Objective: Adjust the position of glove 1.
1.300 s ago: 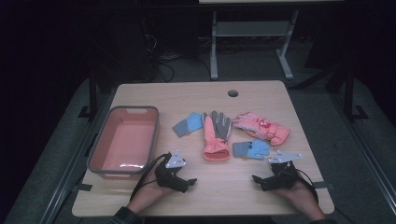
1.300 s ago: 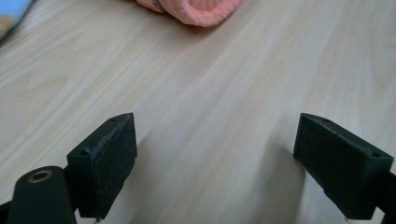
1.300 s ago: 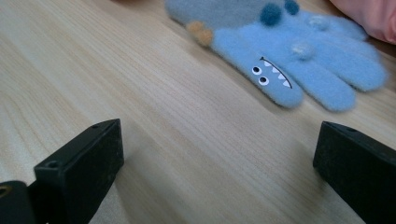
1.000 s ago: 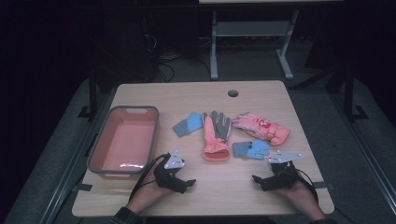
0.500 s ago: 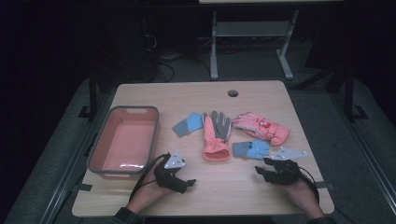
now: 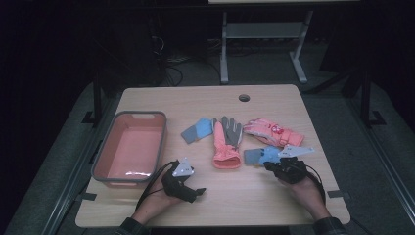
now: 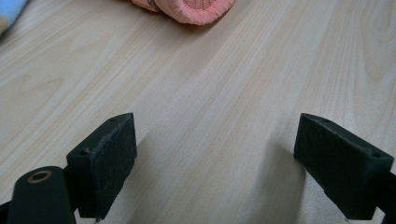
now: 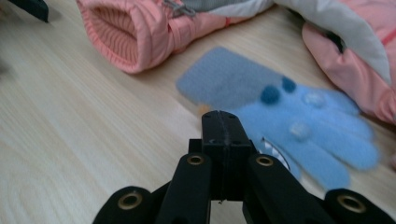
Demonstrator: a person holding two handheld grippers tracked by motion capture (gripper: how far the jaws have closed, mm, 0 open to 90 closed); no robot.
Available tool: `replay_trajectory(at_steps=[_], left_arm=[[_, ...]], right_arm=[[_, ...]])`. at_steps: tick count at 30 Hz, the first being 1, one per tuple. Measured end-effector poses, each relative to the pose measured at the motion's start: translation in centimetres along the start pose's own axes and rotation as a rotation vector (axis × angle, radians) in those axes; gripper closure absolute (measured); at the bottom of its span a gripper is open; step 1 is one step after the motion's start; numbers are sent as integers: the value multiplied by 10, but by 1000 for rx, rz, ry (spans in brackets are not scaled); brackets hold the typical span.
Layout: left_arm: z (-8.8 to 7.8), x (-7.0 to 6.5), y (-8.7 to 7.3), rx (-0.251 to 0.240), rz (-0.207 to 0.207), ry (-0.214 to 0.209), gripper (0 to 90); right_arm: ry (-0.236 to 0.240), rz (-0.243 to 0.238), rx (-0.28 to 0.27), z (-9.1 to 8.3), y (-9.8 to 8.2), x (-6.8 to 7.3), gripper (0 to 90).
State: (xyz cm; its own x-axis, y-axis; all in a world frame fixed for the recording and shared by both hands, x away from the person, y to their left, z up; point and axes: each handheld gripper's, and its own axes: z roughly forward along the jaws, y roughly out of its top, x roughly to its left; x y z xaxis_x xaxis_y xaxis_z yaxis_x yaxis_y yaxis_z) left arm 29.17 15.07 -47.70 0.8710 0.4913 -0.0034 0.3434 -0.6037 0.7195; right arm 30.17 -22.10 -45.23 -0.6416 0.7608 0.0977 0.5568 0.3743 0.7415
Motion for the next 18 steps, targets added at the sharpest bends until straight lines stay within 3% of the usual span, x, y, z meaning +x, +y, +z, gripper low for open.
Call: replay_trajectory(at_steps=[12,18], left_arm=[[0,1,0,4,5,-4,124],[-1,1,0,5,5,-4,125]], right_arm=[[33,-36,-23,20,24,-8,900],[35,-25,-32,27,32,-12,899]])
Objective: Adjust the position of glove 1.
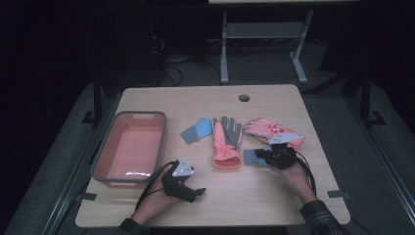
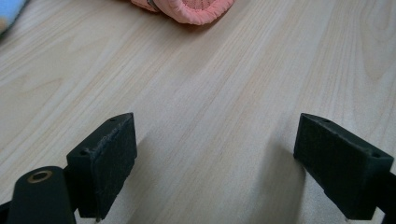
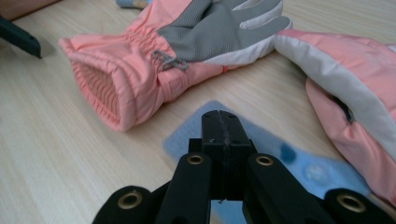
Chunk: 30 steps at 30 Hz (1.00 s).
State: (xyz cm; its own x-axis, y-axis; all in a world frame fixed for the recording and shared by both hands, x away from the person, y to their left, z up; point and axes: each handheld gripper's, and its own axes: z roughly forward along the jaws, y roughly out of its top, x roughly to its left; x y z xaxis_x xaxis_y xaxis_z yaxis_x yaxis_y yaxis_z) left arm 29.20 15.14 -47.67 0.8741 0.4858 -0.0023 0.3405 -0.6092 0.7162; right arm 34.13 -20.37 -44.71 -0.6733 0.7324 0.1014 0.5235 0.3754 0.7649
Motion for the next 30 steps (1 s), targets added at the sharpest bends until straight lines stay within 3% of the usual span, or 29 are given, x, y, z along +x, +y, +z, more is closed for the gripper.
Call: replay_trajectory(at_steps=[11,16,30], left_arm=[[0,0,-1,-7,2,3,125],[0,0,-1,-7,1,3,125],[0,-1,-1,-6,-8,5,125]], right_arm=[[15,11,27,25,8,-5,900],[19,14,68,38,7,-5,900],[55,-9,99,30,2,4,900]])
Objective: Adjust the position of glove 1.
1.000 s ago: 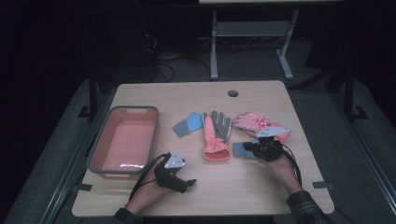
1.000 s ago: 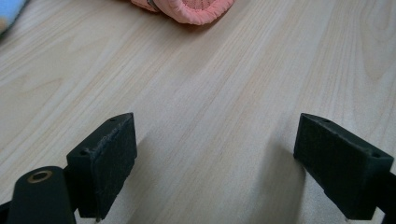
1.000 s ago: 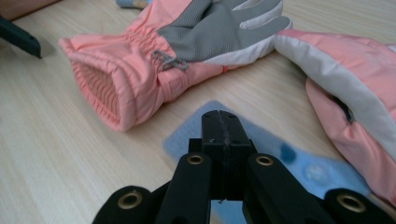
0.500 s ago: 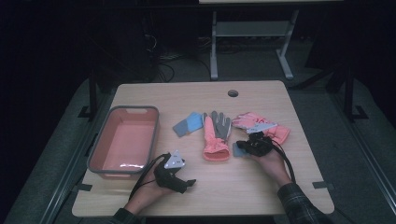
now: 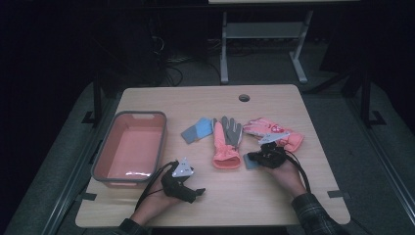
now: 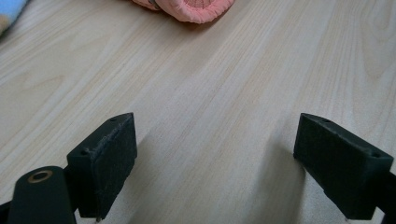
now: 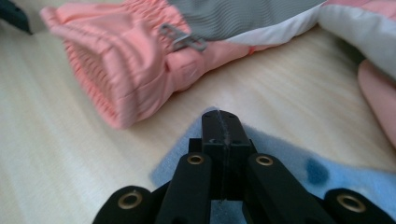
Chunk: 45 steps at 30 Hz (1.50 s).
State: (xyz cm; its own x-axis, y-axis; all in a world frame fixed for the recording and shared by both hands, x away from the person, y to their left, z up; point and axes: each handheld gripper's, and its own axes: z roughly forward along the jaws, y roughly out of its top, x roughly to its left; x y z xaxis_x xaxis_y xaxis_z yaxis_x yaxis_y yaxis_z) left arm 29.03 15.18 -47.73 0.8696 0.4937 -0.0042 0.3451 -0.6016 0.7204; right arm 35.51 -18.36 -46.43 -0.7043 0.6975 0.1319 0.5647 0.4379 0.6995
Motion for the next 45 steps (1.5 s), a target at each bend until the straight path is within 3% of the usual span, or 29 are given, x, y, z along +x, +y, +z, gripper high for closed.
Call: replay_trajectory(at_steps=[11,37,40,45], left_arm=[[-1,-1,0,5,-4,1,126],[0,-1,0,0,-4,9,125],[0,-1,0,0,-4,9,125],[0,-1,0,0,-3,11,125]], right_arm=[[40,-36,45,-13,-11,18,900],[151,-124,90,-39,-39,61,900],[153,-125,92,-42,-42,63,900],[118,-117,37,-56,-43,59,900]])
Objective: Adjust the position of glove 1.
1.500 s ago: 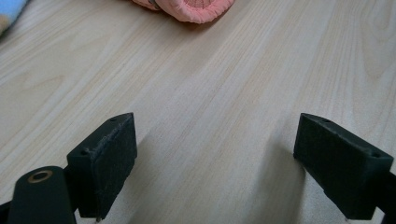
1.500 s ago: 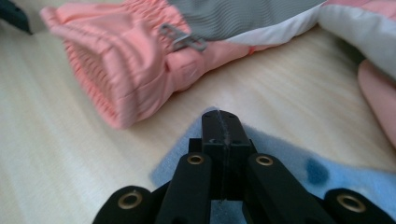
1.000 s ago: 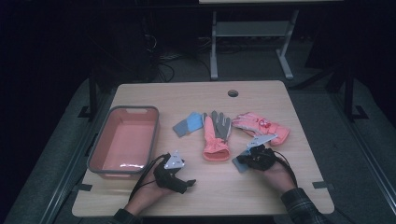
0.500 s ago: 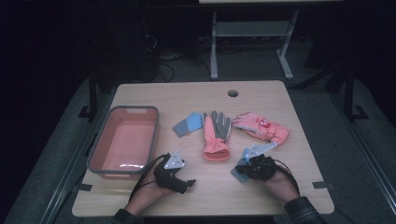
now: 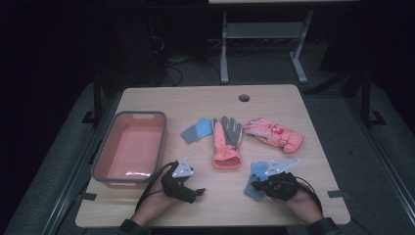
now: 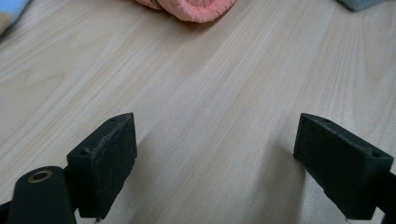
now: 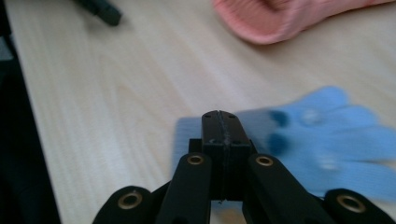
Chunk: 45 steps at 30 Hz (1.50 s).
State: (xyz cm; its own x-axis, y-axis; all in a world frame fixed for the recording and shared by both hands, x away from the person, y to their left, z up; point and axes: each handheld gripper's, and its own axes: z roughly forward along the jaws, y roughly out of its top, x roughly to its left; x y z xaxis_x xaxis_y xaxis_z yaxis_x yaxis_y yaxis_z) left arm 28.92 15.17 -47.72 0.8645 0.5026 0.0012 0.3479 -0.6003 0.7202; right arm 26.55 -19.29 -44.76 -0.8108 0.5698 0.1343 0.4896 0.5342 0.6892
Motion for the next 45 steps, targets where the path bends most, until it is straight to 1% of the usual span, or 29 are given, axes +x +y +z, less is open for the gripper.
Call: replay_trajectory(at_steps=[1,2,3,4,7,8,10,11,12,15,17,18,19,24,27,28,30,31,32,33,36,38,39,40,41,42,43,44,45], left_arm=[[0,0,0,0,0,0,125],[0,0,0,0,0,0,125],[0,0,0,0,0,0,125],[0,0,0,0,0,0,125],[0,0,0,0,-1,0,125],[0,0,0,0,-1,0,125],[0,0,0,1,-1,0,125],[0,0,0,1,-1,0,125],[0,0,0,2,-1,-1,125],[0,0,0,2,-1,0,125],[0,0,0,1,-1,0,125],[0,0,0,1,-1,0,125],[0,0,0,1,-1,0,125],[0,0,0,1,-1,0,125],[0,0,0,1,0,0,125],[0,0,0,0,-1,-1,125],[0,0,0,1,0,0,125],[0,0,0,0,-1,0,125],[0,0,0,0,0,0,125],[0,0,0,0,0,0,125],[0,0,0,0,-1,0,125],[0,0,0,-2,-1,-1,125],[0,0,0,-3,-2,-1,125],[0,0,0,-3,-2,-1,125],[0,0,0,-3,-3,-1,125],[0,0,0,-3,-5,-3,125],[0,0,0,-3,-5,-3,125],[0,0,0,-2,-6,-3,125],[0,0,0,-2,-6,-3,125]], right_arm=[[-35,23,-12,-6,-1,-8,900],[-50,42,-16,-8,-2,-12,900],[-50,42,-16,-8,-2,-12,900],[-72,62,-9,-8,-4,-21,900],[-87,76,27,-4,-8,-29,900],[-87,76,27,-4,-8,-29,900],[-86,72,51,0,-9,-31,900],[-86,65,62,3,-9,-31,900],[-81,60,62,5,-9,-30,900],[-59,45,71,10,-5,-24,900],[-58,38,69,12,-5,-22,900],[-53,39,70,13,-4,-19,900],[-42,30,74,14,-3,-15,900],[-24,11,73,18,-1,-8,900],[-9,-7,76,21,2,-2,900],[2,-21,73,24,3,2,900],[15,-28,73,27,5,6,900],[15,-28,73,27,5,6,900],[26,-35,73,29,7,10,900],[26,-45,75,29,7,11,900],[26,-53,67,29,7,12,900],[19,-44,45,25,7,10,898],[6,-27,23,19,7,5,879],[-4,-23,10,17,6,2,855],[-4,-23,10,17,6,2,855],[-26,1,-6,11,4,-3,805],[-26,1,-6,11,4,-3,805],[-51,29,-22,5,0,-9,738],[-51,29,-22,5,0,-9,738]])
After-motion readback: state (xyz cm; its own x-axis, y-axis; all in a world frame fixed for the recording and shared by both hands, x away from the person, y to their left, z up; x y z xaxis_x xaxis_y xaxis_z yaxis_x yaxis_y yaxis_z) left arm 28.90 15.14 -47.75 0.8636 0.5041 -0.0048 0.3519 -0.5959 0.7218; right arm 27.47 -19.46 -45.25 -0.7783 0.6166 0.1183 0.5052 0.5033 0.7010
